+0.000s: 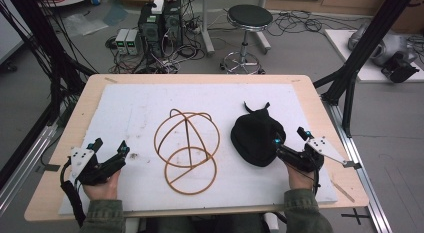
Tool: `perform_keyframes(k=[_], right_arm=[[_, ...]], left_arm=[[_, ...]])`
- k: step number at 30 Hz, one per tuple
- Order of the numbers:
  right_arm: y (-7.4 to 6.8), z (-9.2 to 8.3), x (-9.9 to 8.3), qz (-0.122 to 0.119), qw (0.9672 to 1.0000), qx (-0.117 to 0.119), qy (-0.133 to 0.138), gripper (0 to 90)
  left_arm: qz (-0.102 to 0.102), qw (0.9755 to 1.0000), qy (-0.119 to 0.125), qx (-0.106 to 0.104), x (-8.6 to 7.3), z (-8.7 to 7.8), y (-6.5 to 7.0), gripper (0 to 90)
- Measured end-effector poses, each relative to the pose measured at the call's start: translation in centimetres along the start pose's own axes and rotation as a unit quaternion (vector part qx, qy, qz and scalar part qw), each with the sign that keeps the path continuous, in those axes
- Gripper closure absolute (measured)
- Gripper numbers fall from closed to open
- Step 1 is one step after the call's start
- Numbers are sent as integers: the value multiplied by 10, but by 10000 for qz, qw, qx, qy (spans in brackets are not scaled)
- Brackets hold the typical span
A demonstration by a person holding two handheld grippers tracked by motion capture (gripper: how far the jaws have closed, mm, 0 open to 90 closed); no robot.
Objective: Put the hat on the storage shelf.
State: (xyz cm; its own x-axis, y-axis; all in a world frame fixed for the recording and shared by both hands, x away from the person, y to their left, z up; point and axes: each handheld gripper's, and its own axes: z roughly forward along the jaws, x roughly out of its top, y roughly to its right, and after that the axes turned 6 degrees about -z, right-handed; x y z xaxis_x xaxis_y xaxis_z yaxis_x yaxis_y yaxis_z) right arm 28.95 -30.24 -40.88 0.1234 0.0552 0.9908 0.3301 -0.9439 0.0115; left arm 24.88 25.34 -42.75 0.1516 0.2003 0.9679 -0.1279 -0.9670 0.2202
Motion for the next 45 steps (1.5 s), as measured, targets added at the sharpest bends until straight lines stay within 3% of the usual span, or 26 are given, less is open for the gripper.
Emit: perform_keyframes(k=[13,18,26,31,37,41,45], right_arm=[[-12,6,10,-37,9996,148,-251,126],[-16,16,9,-157,9975,121,-684,126],[-24,25,8,-165,9945,101,-1028,126],[-30,32,5,-148,9915,87,-1293,125],[-39,42,0,-71,9842,97,-1766,125],[-42,45,-2,-99,9824,110,-1860,125],[-45,49,-5,-102,9780,88,-2080,124]], left_arm=[[-46,10000,-8,43,0,-2,-3,184],[-33,10000,-28,30,0,-3,-3,184],[-26,10000,-23,48,0,-4,-3,184],[-23,10000,-23,64,0,-4,-4,184],[21,10000,-31,88,0,-4,-4,182],[31,9999,-37,101,0,-4,-4,183],[102,9999,-11,111,-1,-4,-3,180]])
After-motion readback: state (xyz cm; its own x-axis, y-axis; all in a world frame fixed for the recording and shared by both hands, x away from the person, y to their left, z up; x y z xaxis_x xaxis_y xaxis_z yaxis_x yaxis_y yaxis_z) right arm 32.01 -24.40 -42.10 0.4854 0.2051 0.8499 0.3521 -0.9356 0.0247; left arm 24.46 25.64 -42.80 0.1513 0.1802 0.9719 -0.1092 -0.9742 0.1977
